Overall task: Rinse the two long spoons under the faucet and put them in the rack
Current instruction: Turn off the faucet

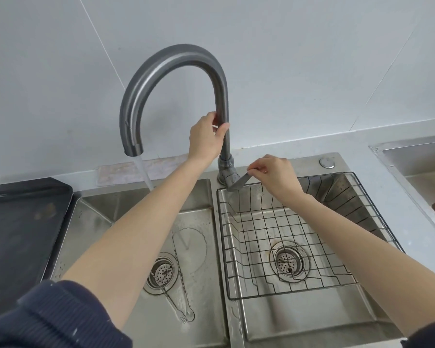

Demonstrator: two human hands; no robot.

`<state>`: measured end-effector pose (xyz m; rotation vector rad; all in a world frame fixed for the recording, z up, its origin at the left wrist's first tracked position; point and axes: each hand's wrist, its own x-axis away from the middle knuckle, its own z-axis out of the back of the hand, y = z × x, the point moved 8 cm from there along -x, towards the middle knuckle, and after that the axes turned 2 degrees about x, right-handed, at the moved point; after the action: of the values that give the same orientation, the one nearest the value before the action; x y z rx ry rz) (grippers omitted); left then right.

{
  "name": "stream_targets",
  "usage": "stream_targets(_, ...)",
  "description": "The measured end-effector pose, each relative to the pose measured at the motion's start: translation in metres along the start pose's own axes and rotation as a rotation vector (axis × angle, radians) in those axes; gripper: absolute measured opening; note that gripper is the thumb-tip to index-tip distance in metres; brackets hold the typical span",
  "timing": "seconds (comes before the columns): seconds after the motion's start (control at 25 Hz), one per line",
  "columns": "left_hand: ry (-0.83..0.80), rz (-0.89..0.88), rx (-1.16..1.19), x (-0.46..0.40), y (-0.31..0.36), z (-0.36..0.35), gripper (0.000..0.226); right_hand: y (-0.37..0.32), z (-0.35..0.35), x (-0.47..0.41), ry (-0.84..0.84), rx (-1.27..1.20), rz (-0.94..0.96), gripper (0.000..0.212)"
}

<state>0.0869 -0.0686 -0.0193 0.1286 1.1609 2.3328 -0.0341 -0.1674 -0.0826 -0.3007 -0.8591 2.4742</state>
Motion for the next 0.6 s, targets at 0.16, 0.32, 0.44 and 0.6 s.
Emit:
stream_targets(0.16,0.028,-0.037,-0.062,-0.001,-0.001,-0.002,0.029,0.001,0.001,-0.001,-0.010,-0.014,-0.004,0.016)
stream_targets(0.32,0.046,-0.040,-0.127,-0.002,-0.002,-0.004,0.032,-0.003,0.004,-0.013,-0.014,0.010,-0.021,0.017)
stream_targets(0.44,0.054,-0.040,-0.145,-0.002,-0.001,-0.003,0.033,-0.006,0.005,-0.023,-0.050,0.039,-0.034,0.016)
stream_targets(0.6,0.042,-0.027,-0.105,0.000,-0.002,-0.001,0.034,-0.005,0.002,-0.020,-0.033,0.063,-0.038,0.017)
